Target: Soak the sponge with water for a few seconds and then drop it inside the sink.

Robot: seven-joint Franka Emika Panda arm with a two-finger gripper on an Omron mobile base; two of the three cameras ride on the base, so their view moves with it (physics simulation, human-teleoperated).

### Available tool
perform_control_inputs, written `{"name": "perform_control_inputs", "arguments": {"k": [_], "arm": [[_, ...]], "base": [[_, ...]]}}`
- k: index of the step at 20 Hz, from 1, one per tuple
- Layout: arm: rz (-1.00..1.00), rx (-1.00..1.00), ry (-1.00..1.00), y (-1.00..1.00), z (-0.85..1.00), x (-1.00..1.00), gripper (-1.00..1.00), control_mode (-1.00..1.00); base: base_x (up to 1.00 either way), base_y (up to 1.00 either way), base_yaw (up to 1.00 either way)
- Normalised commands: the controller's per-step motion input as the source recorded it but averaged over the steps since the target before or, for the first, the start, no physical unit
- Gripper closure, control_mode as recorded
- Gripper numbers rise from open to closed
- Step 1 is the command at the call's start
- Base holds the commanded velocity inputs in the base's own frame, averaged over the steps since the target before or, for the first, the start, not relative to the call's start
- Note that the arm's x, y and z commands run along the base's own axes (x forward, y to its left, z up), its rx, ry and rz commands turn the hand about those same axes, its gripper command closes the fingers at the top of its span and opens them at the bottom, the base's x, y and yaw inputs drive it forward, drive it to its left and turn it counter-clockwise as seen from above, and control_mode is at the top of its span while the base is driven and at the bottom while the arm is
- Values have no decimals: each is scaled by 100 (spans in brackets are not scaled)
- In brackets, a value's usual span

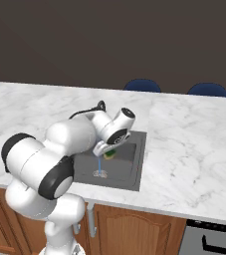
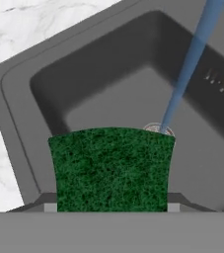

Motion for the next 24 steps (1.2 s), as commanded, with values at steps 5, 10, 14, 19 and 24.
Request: {"name": "perform_control_inputs", "arguments": {"k": [5, 10, 14, 19, 24], "arm": [[0, 12, -13, 24, -15, 24, 100, -100], [0, 12, -5, 11, -4, 12, 100, -100], [0, 0, 0, 0, 0, 2, 100, -100], [0, 0, 0, 0, -1, 20, 100, -100], [0, 0, 0, 0, -17, 27, 100, -100]], "base": [[0, 0, 0], [0, 0, 0], [0, 0, 0], [0, 0, 0], [0, 0, 0]]}}
